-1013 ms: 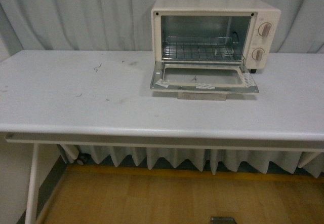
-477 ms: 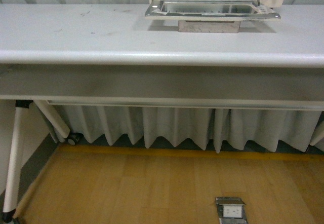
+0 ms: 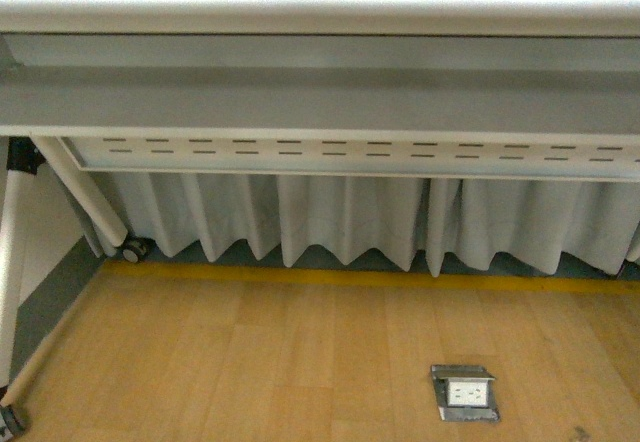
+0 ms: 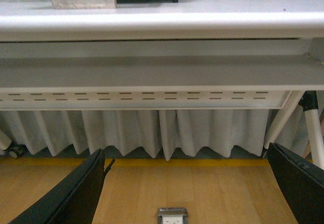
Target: Open oven
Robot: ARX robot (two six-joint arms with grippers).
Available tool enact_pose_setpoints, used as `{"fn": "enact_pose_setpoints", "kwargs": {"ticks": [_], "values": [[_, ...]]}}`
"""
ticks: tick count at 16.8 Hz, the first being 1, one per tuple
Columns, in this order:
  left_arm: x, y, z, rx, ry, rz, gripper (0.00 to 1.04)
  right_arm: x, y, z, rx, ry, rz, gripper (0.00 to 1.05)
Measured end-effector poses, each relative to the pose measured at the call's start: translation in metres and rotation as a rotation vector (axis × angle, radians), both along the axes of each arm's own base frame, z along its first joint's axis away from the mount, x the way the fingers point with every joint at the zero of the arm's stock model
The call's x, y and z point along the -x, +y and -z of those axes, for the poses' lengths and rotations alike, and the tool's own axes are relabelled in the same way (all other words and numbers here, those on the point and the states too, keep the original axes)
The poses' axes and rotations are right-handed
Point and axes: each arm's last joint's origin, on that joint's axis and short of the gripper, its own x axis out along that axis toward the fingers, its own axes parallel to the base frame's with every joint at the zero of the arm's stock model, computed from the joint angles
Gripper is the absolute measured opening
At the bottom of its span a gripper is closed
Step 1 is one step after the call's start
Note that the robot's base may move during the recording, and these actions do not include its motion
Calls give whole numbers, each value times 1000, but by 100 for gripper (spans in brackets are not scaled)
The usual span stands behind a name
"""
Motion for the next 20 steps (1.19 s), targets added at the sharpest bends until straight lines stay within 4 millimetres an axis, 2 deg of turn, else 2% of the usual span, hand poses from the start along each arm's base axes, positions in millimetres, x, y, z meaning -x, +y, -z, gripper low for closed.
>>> {"fn": "enact_pose_setpoints", "kwargs": {"ticks": [20], "values": [[0,0,0,-1,1,0,98,0,0,0,0,2,0,98]]}}
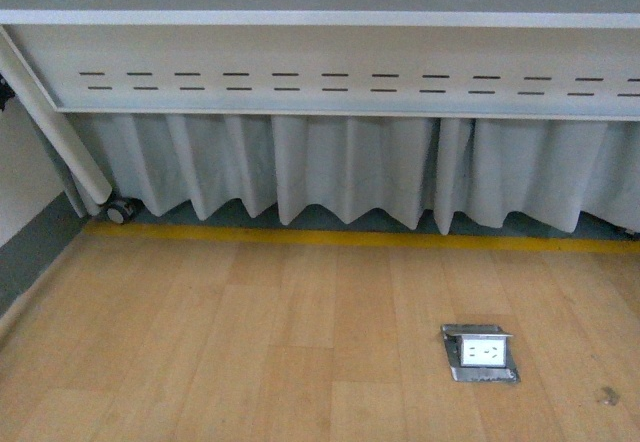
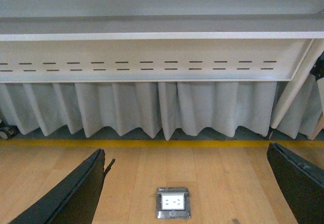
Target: Open oven
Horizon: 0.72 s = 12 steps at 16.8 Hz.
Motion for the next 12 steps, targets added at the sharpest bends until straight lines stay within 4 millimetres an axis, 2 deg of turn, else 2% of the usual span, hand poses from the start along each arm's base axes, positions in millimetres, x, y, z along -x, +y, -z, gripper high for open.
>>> {"fn": "enact_pose_setpoints", "kwargs": {"ticks": [12], "values": [[0,0,0,0,0,0,98,0,0,0,0,0,0,98]]}}
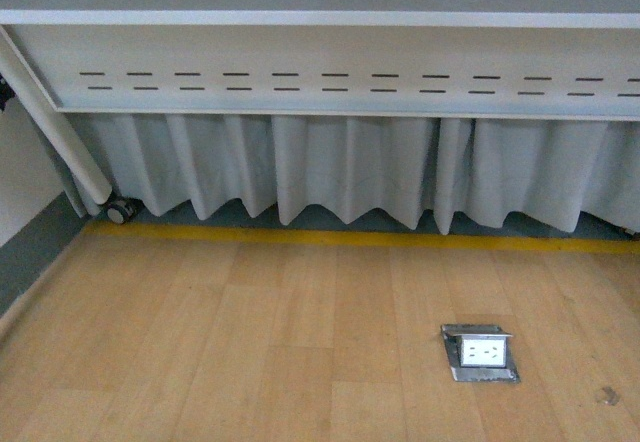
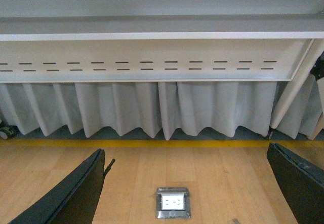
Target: Open oven
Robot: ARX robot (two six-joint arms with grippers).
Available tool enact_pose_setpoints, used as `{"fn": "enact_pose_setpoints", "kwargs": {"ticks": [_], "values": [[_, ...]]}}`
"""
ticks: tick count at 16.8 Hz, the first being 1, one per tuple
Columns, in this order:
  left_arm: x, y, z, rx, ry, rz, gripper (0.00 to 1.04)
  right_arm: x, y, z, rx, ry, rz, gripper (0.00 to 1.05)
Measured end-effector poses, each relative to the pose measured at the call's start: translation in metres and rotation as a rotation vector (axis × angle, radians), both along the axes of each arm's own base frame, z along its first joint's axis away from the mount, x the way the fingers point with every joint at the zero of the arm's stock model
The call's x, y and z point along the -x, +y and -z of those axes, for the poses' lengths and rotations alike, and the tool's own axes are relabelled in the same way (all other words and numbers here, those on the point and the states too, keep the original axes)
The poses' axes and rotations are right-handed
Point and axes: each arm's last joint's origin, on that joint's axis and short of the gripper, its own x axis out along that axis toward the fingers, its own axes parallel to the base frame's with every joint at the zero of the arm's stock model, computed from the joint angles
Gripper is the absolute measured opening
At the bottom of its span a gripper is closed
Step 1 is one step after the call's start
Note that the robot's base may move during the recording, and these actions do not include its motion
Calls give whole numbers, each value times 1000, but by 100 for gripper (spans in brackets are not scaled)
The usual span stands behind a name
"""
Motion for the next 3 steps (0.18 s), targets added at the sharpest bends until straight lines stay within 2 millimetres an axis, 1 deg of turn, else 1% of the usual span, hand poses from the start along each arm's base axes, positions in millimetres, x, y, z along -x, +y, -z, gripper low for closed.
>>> {"fn": "enact_pose_setpoints", "kwargs": {"ticks": [3], "values": [[0,0,0,0,0,0,98,0,0,0,0,0,0,98]]}}
